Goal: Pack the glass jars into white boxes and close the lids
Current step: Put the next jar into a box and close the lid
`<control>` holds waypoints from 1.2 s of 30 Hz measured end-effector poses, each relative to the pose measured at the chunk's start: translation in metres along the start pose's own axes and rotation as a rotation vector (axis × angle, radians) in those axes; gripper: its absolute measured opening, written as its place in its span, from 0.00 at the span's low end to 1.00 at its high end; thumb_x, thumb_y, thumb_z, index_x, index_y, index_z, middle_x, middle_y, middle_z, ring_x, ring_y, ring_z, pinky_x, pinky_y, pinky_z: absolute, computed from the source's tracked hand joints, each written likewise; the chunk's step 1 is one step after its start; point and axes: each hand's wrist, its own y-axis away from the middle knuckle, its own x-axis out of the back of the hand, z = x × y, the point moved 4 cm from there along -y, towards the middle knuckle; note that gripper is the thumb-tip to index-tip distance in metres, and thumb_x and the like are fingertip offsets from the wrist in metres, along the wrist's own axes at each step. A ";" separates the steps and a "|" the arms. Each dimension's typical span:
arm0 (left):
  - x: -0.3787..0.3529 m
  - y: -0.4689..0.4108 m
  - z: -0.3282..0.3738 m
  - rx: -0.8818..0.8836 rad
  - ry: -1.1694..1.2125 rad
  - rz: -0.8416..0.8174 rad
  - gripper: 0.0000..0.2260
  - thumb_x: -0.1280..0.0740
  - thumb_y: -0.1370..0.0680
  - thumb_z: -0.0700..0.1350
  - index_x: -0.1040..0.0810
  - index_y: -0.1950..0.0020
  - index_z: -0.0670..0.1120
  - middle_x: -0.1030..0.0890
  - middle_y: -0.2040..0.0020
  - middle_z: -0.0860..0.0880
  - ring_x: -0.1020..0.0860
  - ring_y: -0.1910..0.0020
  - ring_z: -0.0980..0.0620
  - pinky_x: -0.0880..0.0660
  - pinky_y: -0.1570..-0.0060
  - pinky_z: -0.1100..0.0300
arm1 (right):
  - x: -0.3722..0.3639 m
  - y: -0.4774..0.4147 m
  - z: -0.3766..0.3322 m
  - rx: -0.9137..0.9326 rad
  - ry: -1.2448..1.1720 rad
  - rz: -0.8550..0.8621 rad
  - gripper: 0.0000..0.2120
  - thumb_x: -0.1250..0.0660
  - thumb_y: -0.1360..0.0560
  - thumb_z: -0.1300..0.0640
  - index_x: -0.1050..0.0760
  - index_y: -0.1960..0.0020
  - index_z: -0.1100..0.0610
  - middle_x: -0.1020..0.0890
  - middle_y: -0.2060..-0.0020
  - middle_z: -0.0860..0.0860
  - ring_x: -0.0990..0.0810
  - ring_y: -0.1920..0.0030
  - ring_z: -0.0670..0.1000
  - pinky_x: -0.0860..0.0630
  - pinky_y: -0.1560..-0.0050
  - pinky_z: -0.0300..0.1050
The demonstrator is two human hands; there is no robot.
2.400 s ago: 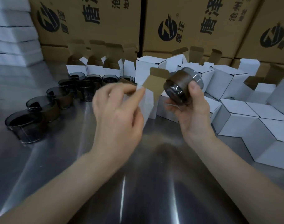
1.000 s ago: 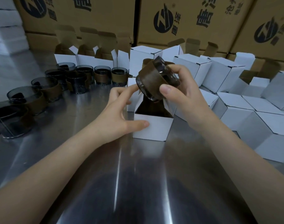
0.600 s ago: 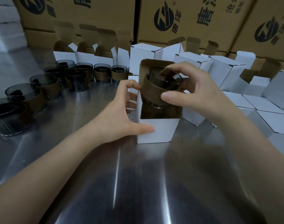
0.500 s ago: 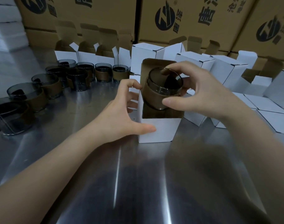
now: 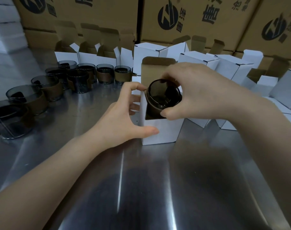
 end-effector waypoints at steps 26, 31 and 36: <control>0.000 0.003 -0.008 -0.006 -0.011 0.001 0.32 0.25 0.34 0.57 0.35 0.34 0.70 0.30 0.35 0.63 0.29 0.36 0.61 0.27 0.40 0.61 | -0.026 -0.021 0.009 -0.334 -0.127 -0.485 0.26 0.30 0.31 0.35 0.25 0.45 0.53 0.21 0.49 0.51 0.19 0.51 0.52 0.18 0.55 0.46; 0.005 0.001 -0.015 0.056 0.132 -0.034 0.30 0.25 0.32 0.52 0.30 0.32 0.65 0.26 0.34 0.54 0.26 0.35 0.55 0.26 0.35 0.50 | -0.018 -0.009 0.014 -0.226 -0.479 -0.047 0.13 0.28 0.28 0.44 0.23 0.46 0.45 0.22 0.53 0.40 0.22 0.54 0.41 0.26 0.55 0.39; 0.004 0.001 -0.014 0.103 0.192 -0.065 0.23 0.25 0.28 0.49 0.27 0.35 0.61 0.23 0.39 0.57 0.24 0.40 0.60 0.26 0.39 0.60 | -0.035 0.000 0.020 -0.200 -0.551 0.063 0.04 0.32 0.24 0.54 0.23 0.53 0.45 0.16 0.58 0.42 0.22 0.60 0.37 0.29 0.60 0.34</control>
